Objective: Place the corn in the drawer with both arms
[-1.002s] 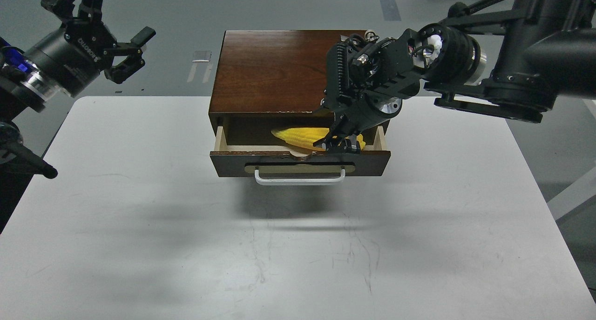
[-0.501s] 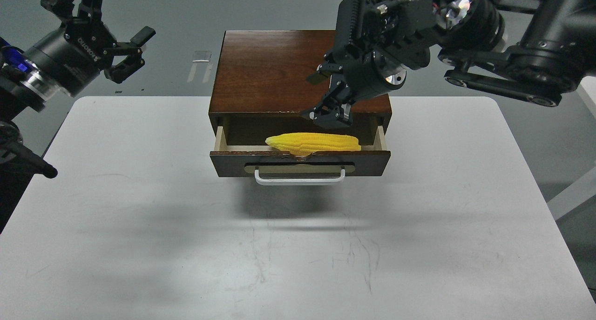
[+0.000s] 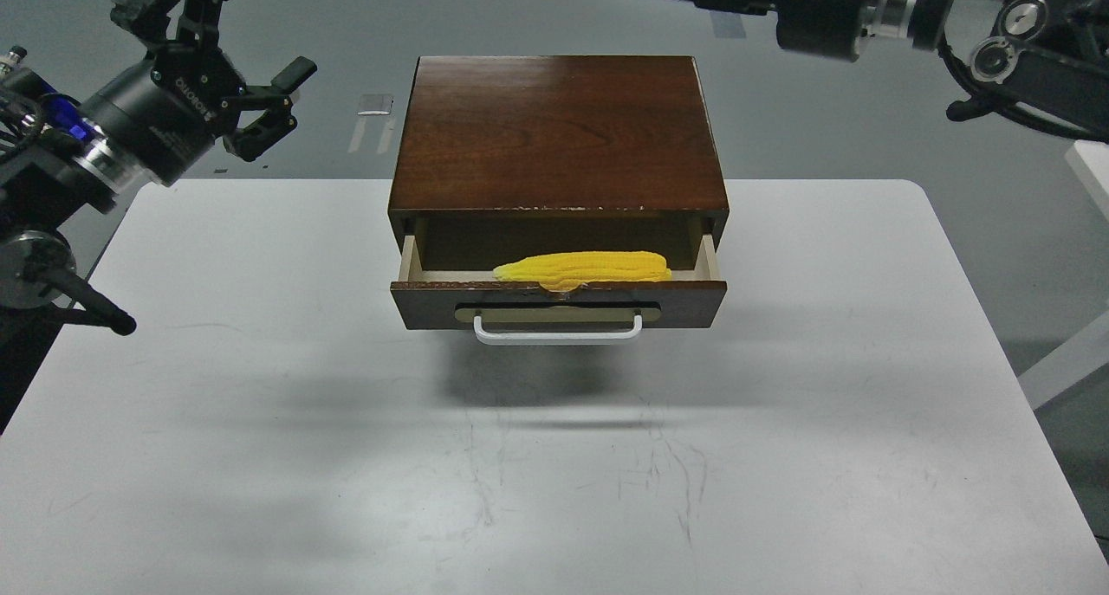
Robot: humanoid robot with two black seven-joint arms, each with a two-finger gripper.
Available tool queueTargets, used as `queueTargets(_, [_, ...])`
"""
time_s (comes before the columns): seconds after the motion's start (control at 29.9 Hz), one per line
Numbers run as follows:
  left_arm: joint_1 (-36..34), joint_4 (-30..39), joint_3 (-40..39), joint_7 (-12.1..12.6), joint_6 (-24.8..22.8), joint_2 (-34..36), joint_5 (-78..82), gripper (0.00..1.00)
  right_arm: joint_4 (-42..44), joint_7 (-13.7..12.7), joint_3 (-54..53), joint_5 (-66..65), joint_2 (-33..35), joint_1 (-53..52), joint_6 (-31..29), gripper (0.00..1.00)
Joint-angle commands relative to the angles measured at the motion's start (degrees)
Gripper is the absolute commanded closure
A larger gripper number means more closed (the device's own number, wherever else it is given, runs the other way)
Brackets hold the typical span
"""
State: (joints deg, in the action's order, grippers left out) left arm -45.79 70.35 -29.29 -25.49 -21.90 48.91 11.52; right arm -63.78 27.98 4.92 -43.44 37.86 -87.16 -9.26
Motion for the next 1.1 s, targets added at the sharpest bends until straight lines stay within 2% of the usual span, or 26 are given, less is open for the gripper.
queueTargets(0.0, [0.26,-0.22,-0.07,-0.09,0.01,-0.66,-0.01,0.02,-0.03,0.02,-7.45,10.90,1.51,10.14,2.22,0.01])
queueTargets(0.2, [0.79,-0.92,-0.07,-0.18,-0.25,-1.97,-0.01,0.02,2.69,0.02,-21.43,25.76,0.99,26.41,4.42,0.01])
queueTargets(0.37, [3.42,-1.36,-1.82,-0.18,-0.69,-3.90,0.26,0.02,6.65,0.02,-27.76,34.63,-0.24,35.98,1.01,0.00])
queueTargets(0.63, [7.29,-2.85,-4.72,-0.09,-0.69,-6.89,1.31,0.01,10.43,0.02,-28.65,38.87,-1.47,43.46,-8.93,0.00])
queueTargets(1.07, [8.26,-5.93,-5.34,0.09,-2.01,-9.18,1.40,0.02,10.61,0.02,-30.85,38.87,-3.58,48.57,-8.76,0.00])
